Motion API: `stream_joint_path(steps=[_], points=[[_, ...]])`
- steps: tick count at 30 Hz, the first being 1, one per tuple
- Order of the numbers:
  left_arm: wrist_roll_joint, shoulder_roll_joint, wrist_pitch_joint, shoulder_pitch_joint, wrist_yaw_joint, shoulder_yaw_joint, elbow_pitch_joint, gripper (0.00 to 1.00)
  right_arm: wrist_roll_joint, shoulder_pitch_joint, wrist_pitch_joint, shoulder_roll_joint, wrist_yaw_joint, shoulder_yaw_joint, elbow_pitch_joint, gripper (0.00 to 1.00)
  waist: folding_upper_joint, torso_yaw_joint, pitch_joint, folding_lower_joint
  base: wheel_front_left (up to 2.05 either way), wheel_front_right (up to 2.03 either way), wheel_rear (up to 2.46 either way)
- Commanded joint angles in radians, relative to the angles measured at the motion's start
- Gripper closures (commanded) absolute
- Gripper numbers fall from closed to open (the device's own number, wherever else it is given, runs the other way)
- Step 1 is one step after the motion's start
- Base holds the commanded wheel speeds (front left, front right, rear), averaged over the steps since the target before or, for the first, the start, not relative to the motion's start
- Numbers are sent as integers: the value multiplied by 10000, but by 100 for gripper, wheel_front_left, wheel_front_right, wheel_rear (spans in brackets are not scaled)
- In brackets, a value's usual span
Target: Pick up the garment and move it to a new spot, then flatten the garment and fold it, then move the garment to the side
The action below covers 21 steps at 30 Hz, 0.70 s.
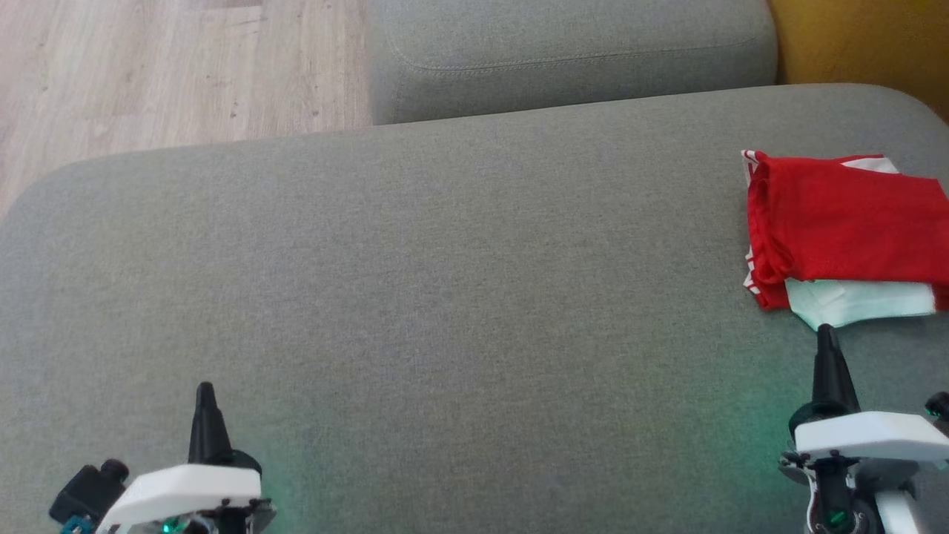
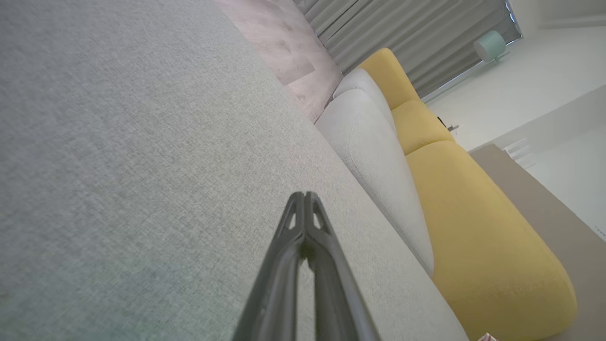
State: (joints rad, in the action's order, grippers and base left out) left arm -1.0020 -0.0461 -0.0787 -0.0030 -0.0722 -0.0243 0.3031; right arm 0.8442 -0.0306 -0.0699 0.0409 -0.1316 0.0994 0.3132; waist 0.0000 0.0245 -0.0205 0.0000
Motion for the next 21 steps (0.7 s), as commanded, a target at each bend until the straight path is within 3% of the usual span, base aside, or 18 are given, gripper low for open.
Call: stream_joint_path(steps=[1, 21], points=[[-237, -22, 97, -556, -109, 324, -379, 100, 307, -527, 56, 55, 5, -80, -389, 100, 0, -5, 3, 0, 0, 0, 0], [-2221, -28, 716, -725, -271, 683, -446, 100, 2803, -611, 660, 68, 6, -3, -490, 100, 0, -87, 62, 0, 0, 0, 0]])
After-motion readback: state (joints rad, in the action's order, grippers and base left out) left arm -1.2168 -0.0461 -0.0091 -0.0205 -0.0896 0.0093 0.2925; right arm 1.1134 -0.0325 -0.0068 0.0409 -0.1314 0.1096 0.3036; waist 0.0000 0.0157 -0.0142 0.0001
